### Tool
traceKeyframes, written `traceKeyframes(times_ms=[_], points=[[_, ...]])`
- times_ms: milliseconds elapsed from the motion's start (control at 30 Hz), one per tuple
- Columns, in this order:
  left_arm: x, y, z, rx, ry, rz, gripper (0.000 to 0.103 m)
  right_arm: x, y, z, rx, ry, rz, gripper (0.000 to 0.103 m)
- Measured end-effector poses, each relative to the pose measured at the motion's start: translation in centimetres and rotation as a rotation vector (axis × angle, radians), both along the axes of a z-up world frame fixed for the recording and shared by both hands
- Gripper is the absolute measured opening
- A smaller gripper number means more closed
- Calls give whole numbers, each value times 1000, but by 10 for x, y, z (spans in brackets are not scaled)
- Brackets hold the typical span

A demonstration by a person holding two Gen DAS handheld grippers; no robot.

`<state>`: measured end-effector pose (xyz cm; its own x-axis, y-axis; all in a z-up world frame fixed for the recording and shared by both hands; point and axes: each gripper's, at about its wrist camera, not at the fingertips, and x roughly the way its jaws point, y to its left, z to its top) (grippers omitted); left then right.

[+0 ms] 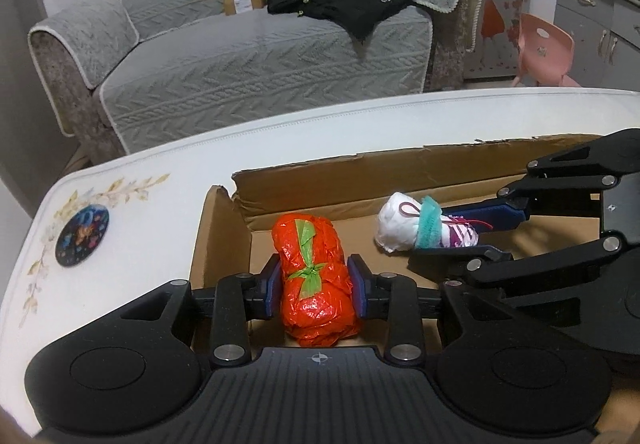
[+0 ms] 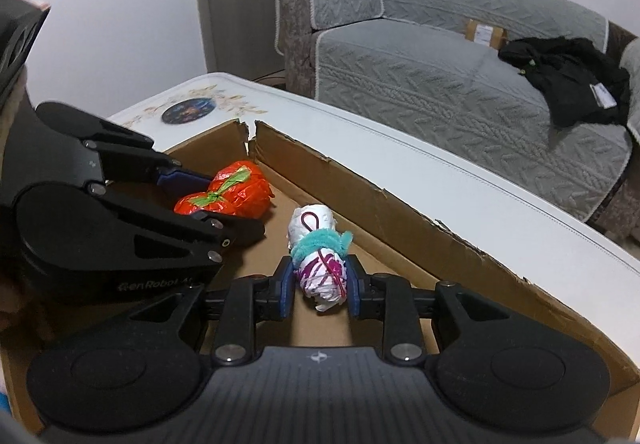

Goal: Organize objects
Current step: 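Carry both bundles into the cardboard box and open both grippers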

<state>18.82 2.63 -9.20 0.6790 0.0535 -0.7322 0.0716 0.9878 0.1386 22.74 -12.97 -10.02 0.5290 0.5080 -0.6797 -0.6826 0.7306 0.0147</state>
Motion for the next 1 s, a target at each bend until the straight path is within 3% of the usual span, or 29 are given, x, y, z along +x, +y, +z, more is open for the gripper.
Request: traceKeyframes(times_ms=[400, 633, 767, 1000], points=[[-26, -3, 5, -36, 27, 25, 43, -17, 3, 6, -54, -6, 76, 25], [-17, 5, 13, 18, 3, 19, 63, -10, 14, 13, -100, -38, 73, 26], [-19, 9, 17, 46, -7, -6, 74, -10, 14, 14, -111, -37, 91, 37], [-39, 12, 35, 29, -44, -9, 81, -20, 6, 26, -66, -29, 96, 48]])
